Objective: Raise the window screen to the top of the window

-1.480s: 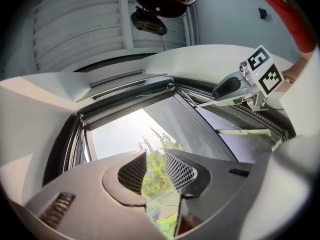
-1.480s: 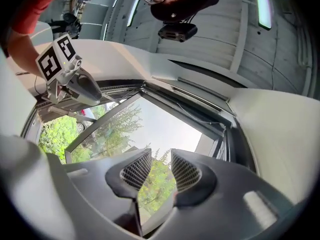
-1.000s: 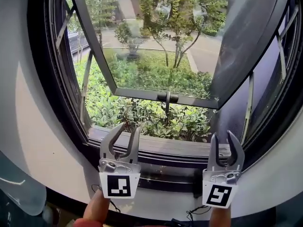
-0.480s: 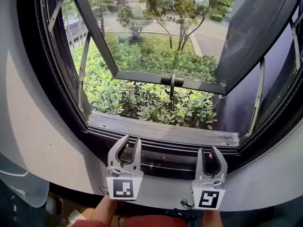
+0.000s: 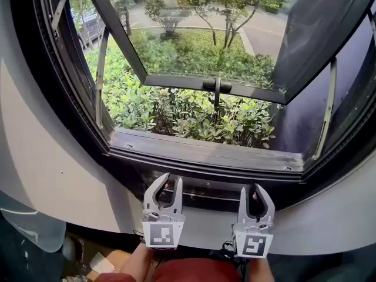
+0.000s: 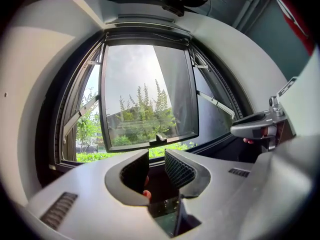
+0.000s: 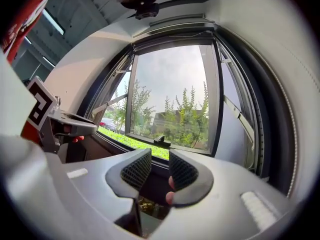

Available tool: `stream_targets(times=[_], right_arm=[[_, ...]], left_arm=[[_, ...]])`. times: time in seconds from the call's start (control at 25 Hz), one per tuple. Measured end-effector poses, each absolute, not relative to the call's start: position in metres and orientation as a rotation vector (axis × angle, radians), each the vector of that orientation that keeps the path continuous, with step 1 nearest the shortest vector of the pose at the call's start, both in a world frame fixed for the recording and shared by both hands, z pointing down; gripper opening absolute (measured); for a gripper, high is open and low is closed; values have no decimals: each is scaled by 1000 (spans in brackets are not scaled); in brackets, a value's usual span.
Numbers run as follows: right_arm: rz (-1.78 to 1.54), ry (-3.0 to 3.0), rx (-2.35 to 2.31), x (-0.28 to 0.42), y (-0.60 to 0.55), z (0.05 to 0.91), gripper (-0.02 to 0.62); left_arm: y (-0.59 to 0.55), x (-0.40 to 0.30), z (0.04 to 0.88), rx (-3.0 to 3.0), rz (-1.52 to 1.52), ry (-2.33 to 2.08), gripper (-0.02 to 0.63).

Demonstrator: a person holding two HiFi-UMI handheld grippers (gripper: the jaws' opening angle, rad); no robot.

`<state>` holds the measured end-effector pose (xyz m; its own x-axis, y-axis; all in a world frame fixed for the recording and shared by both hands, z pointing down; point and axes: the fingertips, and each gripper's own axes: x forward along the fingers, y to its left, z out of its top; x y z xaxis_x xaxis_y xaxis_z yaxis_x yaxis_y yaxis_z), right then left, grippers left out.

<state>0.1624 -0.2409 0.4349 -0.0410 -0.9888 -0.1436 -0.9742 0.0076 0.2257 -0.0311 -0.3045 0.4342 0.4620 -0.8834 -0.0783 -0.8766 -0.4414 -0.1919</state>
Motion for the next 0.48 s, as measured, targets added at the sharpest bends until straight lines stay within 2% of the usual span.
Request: stream_targets(times=[0.48], right_arm=[[-357,-2226,2116,159,-241,443,117]], left_arm=[[-300,-22,449,-2551,-94,1518,93]])
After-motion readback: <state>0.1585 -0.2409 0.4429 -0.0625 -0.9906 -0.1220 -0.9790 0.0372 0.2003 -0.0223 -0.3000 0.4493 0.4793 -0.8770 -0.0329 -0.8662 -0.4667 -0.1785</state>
